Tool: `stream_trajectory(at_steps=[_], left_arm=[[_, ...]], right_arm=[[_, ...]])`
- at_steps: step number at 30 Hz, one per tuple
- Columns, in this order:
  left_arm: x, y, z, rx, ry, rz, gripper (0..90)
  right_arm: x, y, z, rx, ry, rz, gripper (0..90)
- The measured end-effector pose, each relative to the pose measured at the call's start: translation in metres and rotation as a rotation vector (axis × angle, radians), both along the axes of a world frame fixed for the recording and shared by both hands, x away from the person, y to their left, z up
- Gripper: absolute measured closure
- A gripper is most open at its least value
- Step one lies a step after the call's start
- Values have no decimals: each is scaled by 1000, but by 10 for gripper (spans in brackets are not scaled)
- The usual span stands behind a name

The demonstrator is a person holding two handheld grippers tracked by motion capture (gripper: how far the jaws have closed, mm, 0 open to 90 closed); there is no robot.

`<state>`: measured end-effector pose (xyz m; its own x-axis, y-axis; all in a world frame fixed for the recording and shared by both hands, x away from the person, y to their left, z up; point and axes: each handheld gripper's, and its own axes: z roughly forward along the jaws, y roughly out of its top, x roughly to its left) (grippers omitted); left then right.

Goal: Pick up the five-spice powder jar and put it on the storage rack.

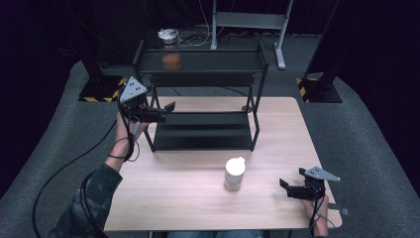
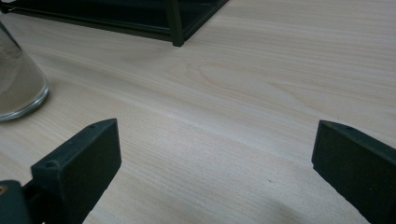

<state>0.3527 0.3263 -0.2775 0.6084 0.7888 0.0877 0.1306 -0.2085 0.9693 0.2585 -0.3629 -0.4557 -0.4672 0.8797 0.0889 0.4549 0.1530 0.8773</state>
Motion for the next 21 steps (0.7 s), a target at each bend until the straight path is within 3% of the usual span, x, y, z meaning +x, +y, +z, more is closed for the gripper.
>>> stream_trajectory(at_steps=[12,16,21], left_arm=[[-32,-5,-72,51,91,42,1],[-44,-8,-99,38,129,70,0],[-55,-4,-136,-16,193,87,0]], right_arm=[[1,1,1,-6,7,3,2],[1,1,1,-7,8,4,2],[1,1,1,-5,7,4,2]])
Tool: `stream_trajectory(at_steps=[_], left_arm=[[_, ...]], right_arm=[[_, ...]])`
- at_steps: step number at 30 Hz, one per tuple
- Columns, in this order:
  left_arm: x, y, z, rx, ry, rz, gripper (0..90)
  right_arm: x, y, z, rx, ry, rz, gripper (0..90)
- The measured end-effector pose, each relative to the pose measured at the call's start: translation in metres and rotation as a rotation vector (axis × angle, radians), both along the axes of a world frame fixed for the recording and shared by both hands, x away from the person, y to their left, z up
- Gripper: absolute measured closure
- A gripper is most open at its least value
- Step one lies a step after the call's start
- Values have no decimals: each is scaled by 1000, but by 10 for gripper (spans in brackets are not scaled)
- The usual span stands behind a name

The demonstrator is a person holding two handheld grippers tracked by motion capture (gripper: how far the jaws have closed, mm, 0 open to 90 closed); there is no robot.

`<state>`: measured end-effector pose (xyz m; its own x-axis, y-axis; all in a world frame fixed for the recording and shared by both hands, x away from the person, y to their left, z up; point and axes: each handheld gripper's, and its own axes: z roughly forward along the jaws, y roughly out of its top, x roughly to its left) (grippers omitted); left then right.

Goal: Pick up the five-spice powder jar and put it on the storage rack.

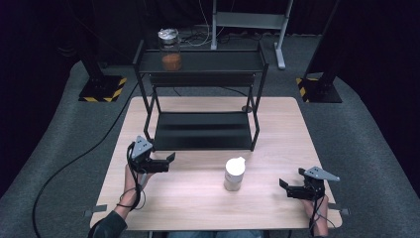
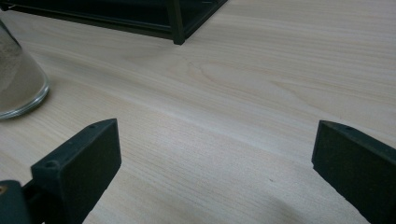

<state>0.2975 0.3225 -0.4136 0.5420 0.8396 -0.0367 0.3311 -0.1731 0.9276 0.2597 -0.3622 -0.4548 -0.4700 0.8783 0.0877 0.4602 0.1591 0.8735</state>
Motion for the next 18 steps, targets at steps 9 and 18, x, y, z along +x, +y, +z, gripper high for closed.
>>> stream_trajectory(at_steps=[9,18], left_arm=[[-11,-2,-40,11,84,37,0],[-21,-5,-46,37,124,76,0]], right_arm=[[-1,0,-1,-1,-5,2,1],[-2,-1,-2,2,-15,2,1]])
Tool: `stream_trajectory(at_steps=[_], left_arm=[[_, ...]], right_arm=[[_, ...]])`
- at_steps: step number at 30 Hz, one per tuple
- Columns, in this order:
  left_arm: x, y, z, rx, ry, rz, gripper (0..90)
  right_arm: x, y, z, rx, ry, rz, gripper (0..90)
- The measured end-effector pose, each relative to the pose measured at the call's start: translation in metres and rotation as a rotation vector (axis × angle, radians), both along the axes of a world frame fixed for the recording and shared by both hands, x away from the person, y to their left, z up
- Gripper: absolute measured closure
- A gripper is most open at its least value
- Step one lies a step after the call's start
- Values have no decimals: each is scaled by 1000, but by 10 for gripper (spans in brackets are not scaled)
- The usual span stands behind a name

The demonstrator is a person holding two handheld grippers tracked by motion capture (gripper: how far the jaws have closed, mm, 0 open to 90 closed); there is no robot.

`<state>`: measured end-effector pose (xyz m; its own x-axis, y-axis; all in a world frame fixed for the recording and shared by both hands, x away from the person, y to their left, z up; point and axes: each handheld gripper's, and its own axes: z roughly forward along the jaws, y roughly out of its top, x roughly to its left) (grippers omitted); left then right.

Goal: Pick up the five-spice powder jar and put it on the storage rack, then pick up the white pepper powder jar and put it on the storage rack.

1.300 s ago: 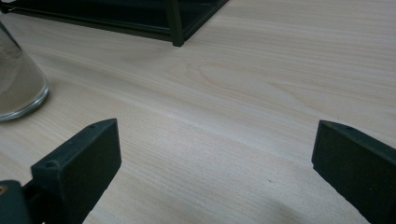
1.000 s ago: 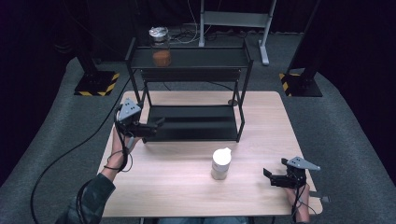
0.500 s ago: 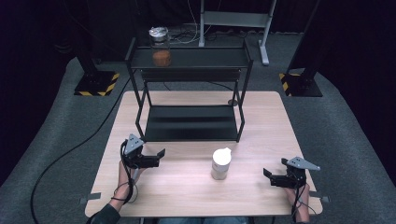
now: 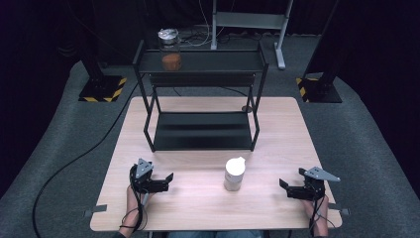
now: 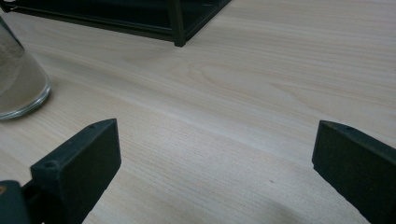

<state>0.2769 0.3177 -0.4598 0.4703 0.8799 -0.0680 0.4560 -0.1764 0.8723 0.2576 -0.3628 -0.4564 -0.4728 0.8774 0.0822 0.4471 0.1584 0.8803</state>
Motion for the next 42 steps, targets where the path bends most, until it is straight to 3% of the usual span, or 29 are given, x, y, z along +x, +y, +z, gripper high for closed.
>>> stream_trajectory(at_steps=[7,9,17,23,30,42], left_arm=[[6,1,4,-6,48,-12,0],[6,2,3,-26,58,-6,0],[2,0,2,-24,37,0,0],[7,2,4,-23,68,-22,0],[9,7,4,-61,99,-3,0],[25,-3,15,6,188,-4,3]], right_arm=[[-1,0,-1,4,-5,-4,0],[-2,0,-1,3,-6,-5,0],[-1,0,-1,5,-3,-7,0],[0,1,0,-4,0,-6,0],[0,1,0,-1,4,-8,0],[-2,4,1,-7,1,-6,0]])
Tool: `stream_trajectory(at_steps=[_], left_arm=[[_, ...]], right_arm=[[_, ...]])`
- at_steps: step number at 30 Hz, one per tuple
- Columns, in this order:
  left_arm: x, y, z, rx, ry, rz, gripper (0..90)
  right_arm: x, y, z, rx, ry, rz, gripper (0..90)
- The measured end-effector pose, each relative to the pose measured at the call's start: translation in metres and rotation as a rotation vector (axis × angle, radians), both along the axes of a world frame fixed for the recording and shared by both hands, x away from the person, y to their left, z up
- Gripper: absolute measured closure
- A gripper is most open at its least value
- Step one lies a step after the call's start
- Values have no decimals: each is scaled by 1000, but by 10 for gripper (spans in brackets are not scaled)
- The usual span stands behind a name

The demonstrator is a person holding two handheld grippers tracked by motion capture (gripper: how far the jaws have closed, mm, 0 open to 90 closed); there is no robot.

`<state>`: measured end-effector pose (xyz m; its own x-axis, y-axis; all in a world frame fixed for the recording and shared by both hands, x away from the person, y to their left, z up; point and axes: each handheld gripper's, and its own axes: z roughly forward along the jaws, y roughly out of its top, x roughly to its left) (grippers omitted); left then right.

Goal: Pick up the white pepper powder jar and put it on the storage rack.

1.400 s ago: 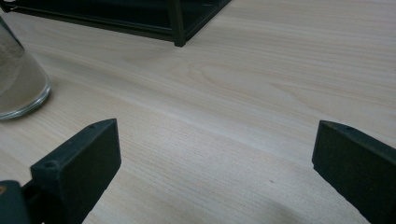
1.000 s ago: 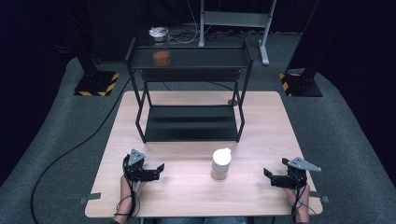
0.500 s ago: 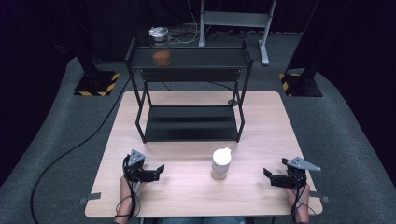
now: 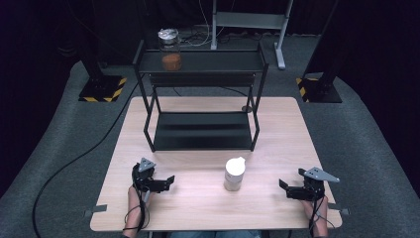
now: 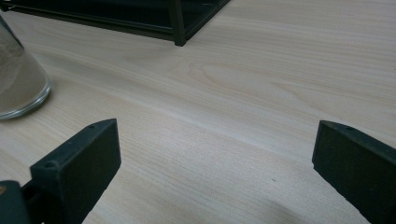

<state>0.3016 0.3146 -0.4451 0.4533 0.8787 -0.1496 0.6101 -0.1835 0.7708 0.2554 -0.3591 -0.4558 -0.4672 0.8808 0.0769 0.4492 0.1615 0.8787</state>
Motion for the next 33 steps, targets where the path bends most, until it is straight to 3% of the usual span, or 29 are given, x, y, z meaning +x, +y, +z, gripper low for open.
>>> stream_trajectory(at_steps=[2,7,10,13,15,18,24,33], left_arm=[[3,-4,2,23,14,0,10],[4,-5,3,26,27,9,11],[4,-8,3,38,24,18,13],[3,-13,5,66,22,21,13],[3,-18,6,89,21,22,13],[3,-23,7,121,18,20,13],[2,-23,7,119,19,24,12],[2,-29,8,145,16,29,12]], right_arm=[[0,0,0,-2,0,6,0],[1,3,2,-20,2,22,0],[-5,9,-1,-45,-37,18,0],[-6,17,1,-64,-36,32,0],[-7,19,1,-31,-43,58,0],[-8,32,3,-28,-48,111,0],[4,68,9,-2,-45,288,0],[26,116,11,-20,-58,400,0]])
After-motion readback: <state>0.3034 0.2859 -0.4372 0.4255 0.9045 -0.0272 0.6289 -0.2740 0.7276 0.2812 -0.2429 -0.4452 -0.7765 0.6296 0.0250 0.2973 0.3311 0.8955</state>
